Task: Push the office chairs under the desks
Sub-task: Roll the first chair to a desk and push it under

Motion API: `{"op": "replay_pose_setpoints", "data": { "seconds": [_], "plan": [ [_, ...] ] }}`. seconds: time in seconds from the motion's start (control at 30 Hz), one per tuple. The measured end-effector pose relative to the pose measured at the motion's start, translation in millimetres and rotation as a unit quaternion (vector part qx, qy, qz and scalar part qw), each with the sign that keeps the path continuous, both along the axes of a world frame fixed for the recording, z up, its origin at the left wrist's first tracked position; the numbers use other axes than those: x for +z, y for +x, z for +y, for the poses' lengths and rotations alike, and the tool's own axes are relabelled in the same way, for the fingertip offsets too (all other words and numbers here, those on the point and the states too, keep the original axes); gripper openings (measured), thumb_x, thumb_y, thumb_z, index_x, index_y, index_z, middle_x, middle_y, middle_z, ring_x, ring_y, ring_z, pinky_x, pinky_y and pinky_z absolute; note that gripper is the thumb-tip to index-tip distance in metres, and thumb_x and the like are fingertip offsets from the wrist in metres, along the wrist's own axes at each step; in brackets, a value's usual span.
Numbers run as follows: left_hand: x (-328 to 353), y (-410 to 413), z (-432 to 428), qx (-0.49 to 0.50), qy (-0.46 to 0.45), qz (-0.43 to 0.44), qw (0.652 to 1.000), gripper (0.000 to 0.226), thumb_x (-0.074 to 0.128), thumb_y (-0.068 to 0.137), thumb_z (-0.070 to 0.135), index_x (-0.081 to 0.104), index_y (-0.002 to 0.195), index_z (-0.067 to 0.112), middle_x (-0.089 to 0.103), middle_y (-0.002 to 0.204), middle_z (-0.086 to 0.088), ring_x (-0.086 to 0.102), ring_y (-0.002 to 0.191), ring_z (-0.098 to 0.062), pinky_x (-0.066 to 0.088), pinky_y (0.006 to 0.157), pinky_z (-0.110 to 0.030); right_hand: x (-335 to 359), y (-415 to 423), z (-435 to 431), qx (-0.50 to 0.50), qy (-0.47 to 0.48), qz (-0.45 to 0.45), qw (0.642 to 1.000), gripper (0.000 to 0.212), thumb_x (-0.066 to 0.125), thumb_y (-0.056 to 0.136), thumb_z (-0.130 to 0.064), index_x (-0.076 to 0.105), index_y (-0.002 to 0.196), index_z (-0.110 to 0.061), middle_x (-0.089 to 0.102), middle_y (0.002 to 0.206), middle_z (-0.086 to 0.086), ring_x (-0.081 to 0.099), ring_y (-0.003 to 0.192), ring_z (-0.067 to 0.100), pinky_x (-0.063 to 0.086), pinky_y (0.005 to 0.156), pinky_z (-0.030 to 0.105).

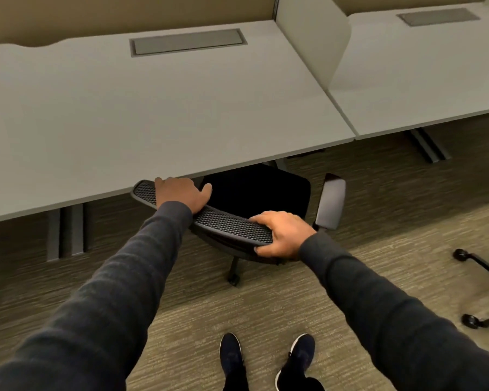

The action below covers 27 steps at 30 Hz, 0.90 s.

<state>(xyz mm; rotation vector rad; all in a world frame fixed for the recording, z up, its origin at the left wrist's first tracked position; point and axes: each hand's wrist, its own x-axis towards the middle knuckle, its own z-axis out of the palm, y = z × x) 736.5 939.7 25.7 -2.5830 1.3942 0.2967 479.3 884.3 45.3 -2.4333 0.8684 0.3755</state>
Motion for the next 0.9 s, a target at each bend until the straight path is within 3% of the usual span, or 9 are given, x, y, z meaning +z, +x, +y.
{"op": "replay_pose_setpoints", "data": {
  "seconds": [0.1,0.27,0.37,0.6,0.9],
  "plan": [
    [2,-5,-4,-0.001,0.002,0.011,1.0,0.076,0.021,0.091,0.073,0.072,0.091,0.016,0.069,0.091,-0.005,0.062,0.096,-0.028,0.026,0.106,-0.05,6,-5,-17,0.02,-0.014,0.016,1.0,0.079,0.071,0.073,-0.056,0.047,0.145,-0.034,0.057,0.135,-0.009,0.054,0.121,0.015,0.047,0.1,0.037],
    [1,-8,-5,-0.012,0.01,0.037,0.999,0.083,0.019,0.089,0.078,0.072,0.102,0.015,0.071,0.101,-0.005,0.063,0.103,-0.027,0.029,0.109,-0.05,15,-14,-38,0.063,-0.057,0.033,0.996,0.077,0.069,0.073,-0.059,0.05,0.143,-0.035,0.059,0.129,-0.011,0.056,0.115,0.013,0.046,0.096,0.034],
    [4,-17,-8,-0.034,0.022,0.052,0.998,0.085,0.02,0.089,0.08,0.073,0.1,0.014,0.064,0.087,-0.003,0.063,0.097,-0.026,0.04,0.101,-0.044,19,-23,-49,0.081,-0.084,0.042,0.992,0.08,0.061,0.067,-0.066,0.051,0.141,-0.038,0.059,0.125,-0.011,0.058,0.109,0.014,0.048,0.093,0.036],
    [0,-37,-7,-0.05,0.04,0.094,0.994,0.083,0.031,0.084,0.085,0.073,0.093,0.014,0.062,0.083,-0.001,0.059,0.081,-0.024,0.047,0.079,-0.036,9,-39,-38,0.055,-0.095,0.03,0.994,0.073,0.067,0.067,-0.064,0.056,0.134,-0.037,0.06,0.115,-0.009,0.059,0.104,0.015,0.051,0.089,0.039],
    [-2,-36,25,-0.055,0.028,0.108,0.992,0.077,0.035,0.082,0.087,0.066,0.073,0.017,0.061,0.071,0.002,0.06,0.073,-0.018,0.046,0.067,-0.032,-3,-24,1,0.076,-0.123,-0.009,0.989,0.071,0.07,0.07,-0.063,0.059,0.133,-0.031,0.062,0.113,-0.007,0.06,0.101,0.016,0.052,0.084,0.037]
  ]
}}
